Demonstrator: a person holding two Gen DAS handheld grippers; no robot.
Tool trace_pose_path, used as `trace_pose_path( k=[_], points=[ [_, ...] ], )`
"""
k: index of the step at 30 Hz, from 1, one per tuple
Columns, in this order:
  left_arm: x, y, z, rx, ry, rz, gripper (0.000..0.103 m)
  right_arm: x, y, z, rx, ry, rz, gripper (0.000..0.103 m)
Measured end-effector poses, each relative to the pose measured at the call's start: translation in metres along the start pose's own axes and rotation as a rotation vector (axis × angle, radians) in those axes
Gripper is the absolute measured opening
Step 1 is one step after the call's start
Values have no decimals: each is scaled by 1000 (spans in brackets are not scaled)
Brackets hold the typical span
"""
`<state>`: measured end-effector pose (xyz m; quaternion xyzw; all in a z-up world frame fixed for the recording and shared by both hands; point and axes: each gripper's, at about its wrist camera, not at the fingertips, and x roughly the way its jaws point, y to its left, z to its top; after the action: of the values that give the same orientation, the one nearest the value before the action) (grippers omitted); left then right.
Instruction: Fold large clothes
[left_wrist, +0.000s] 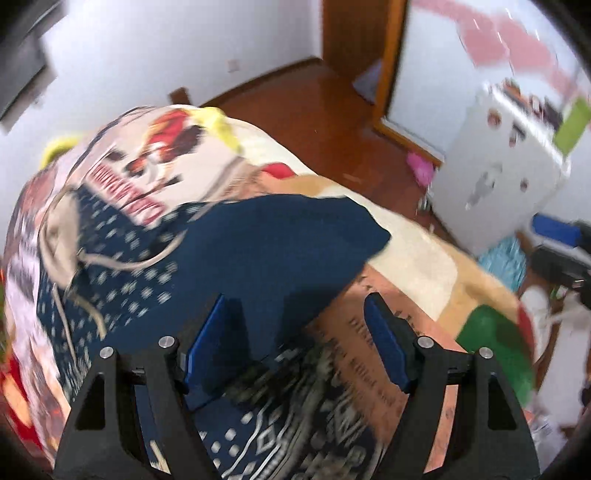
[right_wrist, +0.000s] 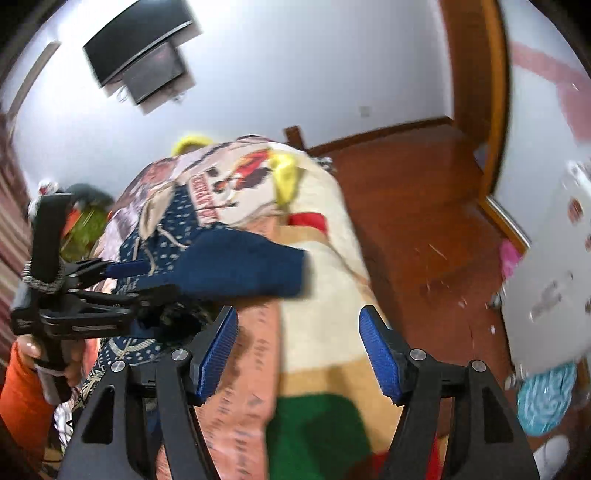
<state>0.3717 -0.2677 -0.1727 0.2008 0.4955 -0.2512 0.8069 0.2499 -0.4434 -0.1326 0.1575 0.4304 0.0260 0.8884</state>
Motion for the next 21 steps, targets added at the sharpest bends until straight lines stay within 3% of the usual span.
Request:
trace_pose_path(
  k=[5,8,10,12,14,16,21],
  points=[
    [46,-40,2,174,52,153,75,4,-26,-13,64,28,0,66],
    [56,-48,2,212,27,212,74,9,-29,-18,78,38,5,66],
    [52,-49,3,205,-7,205,55,13,-28,-20,77,45,7,66],
    [51,-48,6,197,-14,205,23,17,-26,-21,71,54,11,66],
    [48,-46,10,185,-37,205,12,20,-24,-22,62,64,15,66],
    [36,-38,13,145,-72,193,10,22,-20,-21,55,69,19,66],
    [-16,8,22,-48,-177,65,6,30,-4,-15,15,74,35,66]
  ],
)
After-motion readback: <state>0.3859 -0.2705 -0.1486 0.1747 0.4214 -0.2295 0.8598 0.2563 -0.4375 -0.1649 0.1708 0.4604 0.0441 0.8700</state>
